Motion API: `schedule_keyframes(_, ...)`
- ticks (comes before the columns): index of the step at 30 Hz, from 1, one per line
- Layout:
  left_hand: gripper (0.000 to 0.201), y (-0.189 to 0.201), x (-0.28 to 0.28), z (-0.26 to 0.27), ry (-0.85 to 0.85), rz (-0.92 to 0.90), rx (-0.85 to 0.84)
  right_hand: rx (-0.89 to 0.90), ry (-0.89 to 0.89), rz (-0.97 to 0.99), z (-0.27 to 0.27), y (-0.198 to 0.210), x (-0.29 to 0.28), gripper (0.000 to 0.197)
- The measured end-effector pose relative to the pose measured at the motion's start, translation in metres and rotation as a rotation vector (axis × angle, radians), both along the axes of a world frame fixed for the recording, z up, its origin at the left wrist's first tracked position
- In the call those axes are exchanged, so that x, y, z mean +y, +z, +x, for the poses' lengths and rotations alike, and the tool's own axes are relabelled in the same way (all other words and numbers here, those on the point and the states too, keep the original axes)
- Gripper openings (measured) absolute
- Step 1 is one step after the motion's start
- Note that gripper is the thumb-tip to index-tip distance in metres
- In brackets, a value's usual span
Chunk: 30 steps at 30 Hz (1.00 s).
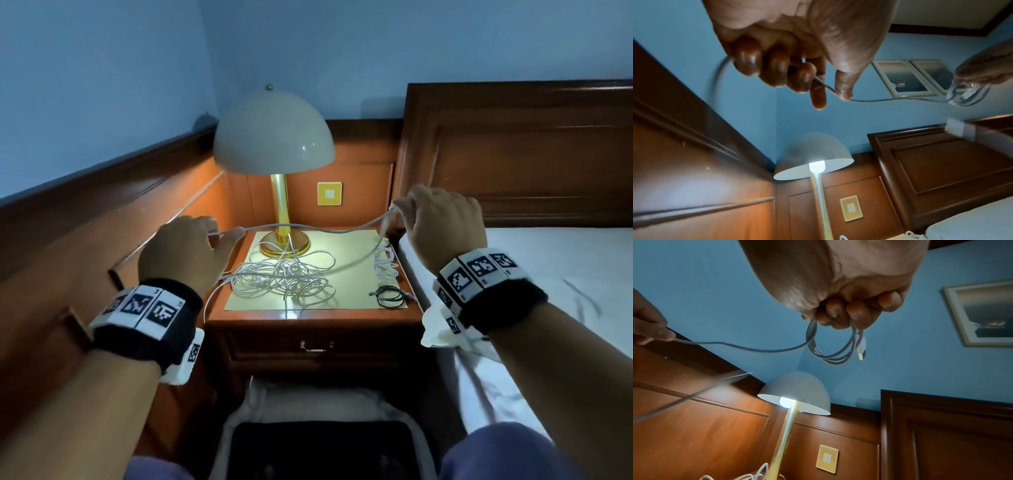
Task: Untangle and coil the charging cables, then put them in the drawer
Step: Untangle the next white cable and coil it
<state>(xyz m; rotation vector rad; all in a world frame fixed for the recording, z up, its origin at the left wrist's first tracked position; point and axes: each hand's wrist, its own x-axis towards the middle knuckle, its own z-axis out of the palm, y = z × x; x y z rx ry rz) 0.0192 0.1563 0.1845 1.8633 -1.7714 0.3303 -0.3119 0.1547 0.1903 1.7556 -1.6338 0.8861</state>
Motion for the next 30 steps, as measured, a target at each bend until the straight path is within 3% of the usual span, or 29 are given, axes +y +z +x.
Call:
schedule_keyframes(4, 0.063, 0.006, 0.016, 0.002, 0.043, -0.146, -0.164, 0.012, -0.139, 0.007, -0.008, -0.001, 0.017, 0.039)
schedule_keyframes(7, 0.059, 0.001, 0.018, 0.0, -0.031, -0.093, -0.12, -0.08, -0.137, 0.128, -0.006, 0.0, 0.023, 0.039)
schedule_keyframes(11, 0.032, -0.007, 0.025, -0.018, -0.164, 0.055, 0.049, -0.509, 0.18, 0.441, 0.003, 0.019, 0.023, 0.042)
schedule_keyframes(14, 0.023, -0.017, 0.027, -0.029, -0.243, 0.103, 0.076, -0.926, 0.342, 0.481, 0.008, 0.021, 0.021, 0.038)
schedule_keyframes(16, 0.021, -0.025, 0.027, -0.037, -0.335, 0.126, 0.03, -1.082, 0.417, 0.49, 0.013, 0.013, 0.021, 0.034)
schedule_keyframes(20, 0.016, -0.033, 0.025, -0.056, -0.689, 0.098, 0.093, -0.931, 0.452, 0.53, 0.031, -0.018, 0.019, 0.045)
schedule_keyframes(23, 0.012, -0.042, 0.01, -0.069, -0.828, 0.099, 0.301, -0.892, 0.449, 0.649, 0.035, -0.051, 0.005, 0.043)
schedule_keyframes(27, 0.012, -0.084, -0.022, -0.081, -0.703, -0.009, 0.598, -1.093, 0.528, 0.915, 0.04, -0.093, -0.01, 0.03)
schedule_keyframes(30, 0.012, -0.121, -0.05, -0.089, -0.535, 0.005, 0.651, -1.241, 0.548, 0.988, 0.036, -0.12, -0.022, 0.035)
